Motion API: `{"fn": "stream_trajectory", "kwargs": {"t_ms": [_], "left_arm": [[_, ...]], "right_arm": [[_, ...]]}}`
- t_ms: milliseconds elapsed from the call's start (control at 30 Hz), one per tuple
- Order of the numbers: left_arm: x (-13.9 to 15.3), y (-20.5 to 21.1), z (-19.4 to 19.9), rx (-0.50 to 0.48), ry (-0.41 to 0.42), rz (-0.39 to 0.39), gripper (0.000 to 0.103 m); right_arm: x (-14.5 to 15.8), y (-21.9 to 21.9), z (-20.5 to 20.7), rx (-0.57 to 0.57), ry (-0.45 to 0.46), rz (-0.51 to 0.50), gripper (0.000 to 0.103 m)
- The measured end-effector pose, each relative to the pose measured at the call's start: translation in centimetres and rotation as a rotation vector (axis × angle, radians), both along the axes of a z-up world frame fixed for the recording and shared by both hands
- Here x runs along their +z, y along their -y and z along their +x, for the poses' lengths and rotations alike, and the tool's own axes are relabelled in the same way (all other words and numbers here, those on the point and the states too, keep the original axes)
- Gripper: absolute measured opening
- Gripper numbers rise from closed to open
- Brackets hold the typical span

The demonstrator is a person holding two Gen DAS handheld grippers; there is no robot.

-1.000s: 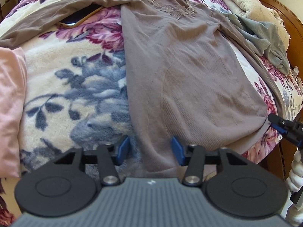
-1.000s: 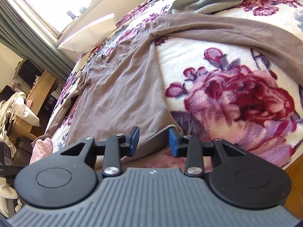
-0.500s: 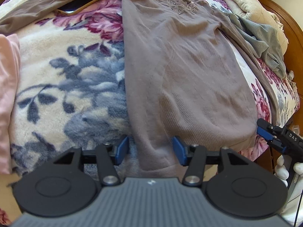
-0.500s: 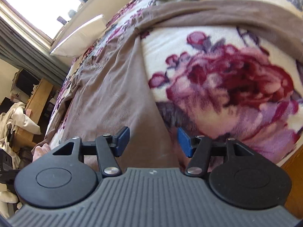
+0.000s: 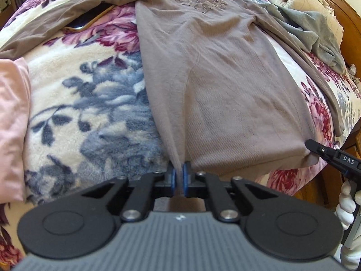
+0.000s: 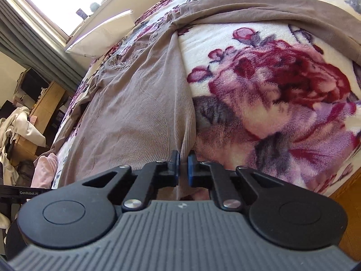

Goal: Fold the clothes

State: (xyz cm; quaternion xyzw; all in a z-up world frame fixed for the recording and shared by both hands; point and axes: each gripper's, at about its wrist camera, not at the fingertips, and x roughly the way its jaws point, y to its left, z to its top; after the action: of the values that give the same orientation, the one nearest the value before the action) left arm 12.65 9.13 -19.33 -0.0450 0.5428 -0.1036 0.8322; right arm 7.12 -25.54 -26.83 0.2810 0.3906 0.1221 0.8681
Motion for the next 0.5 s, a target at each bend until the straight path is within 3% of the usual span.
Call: {"fn": "stream_trajectory", "kwargs": {"t_ms": [500], "left_arm": [[0.1, -0.7, -0.6, 0.056, -0.011, -0.053, 0.005]], "right_arm": [[-1.4, 0.5, -1.4, -0.007, -0.041, 0.003, 0.006]]}}
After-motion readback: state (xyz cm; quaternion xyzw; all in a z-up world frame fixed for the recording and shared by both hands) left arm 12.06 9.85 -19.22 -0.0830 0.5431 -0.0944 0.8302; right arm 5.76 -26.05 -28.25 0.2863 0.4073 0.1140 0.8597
